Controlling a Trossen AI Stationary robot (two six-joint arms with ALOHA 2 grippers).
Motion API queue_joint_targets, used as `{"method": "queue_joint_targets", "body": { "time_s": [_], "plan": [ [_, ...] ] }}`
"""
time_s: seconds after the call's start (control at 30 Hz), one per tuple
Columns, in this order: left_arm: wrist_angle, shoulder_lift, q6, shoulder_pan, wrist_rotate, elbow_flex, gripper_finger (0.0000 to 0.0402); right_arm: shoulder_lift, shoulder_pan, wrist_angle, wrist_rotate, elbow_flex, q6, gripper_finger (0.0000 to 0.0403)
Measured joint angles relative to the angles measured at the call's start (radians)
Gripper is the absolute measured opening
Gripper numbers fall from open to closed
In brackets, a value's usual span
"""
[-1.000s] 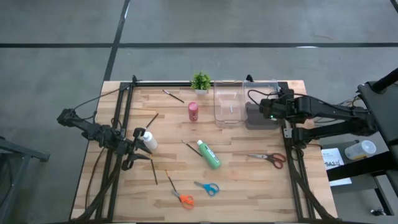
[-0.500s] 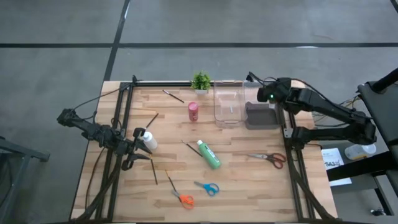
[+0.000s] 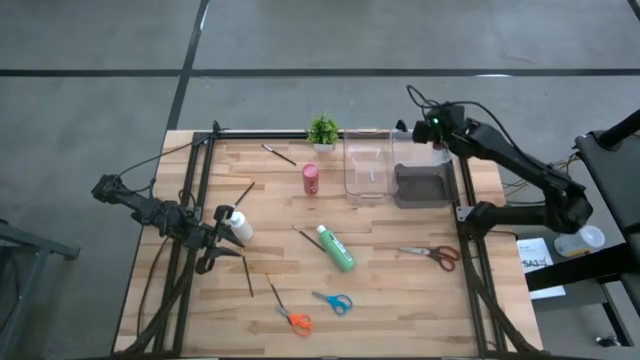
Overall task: Pick & Place Paint Supplies
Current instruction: Put the orange paint bottle into the right transparent bin
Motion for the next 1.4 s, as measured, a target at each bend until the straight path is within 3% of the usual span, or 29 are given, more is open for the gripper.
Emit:
{"method": "queue_joint_targets", "body": {
  "time_s": [0.1, 0.37, 0.57, 0.7, 0.9, 1.1, 1.4],
  "plan": [
    [0.000, 0.000, 0.000, 0.000, 0.000, 0.000, 0.0118, 0.038, 0.012, -0.007, 0.053, 0.025, 0.061, 0.0139],
    [0.000, 0.000, 0.000, 0.000, 0.000, 0.000, 0.0118, 0.108, 0.011, 0.051, 0.058, 0.044, 0.194, 0.0139],
    [0.000, 0.000, 0.000, 0.000, 0.000, 0.000, 0.0118, 0.212, 0.009, 0.183, -0.006, 0.043, 0.088, 0.0139],
    [0.000, 0.000, 0.000, 0.000, 0.000, 0.000, 0.0118, 0.288, -0.026, 0.182, -0.032, 0.063, -0.001, 0.0139],
    [0.000, 0.000, 0.000, 0.000, 0.000, 0.000, 0.0118, 0.377, -0.111, 0.141, -0.168, 0.112, -0.122, 0.0139],
    [0.000, 0.000, 0.000, 0.000, 0.000, 0.000, 0.0118, 0.408, -0.168, 0.067, -0.229, 0.142, -0.177, 0.0139],
    [0.000, 0.000, 0.000, 0.000, 0.000, 0.000, 0.0118, 0.410, -0.192, 0.077, -0.229, 0.129, -0.214, 0.0139]
  ]
}}
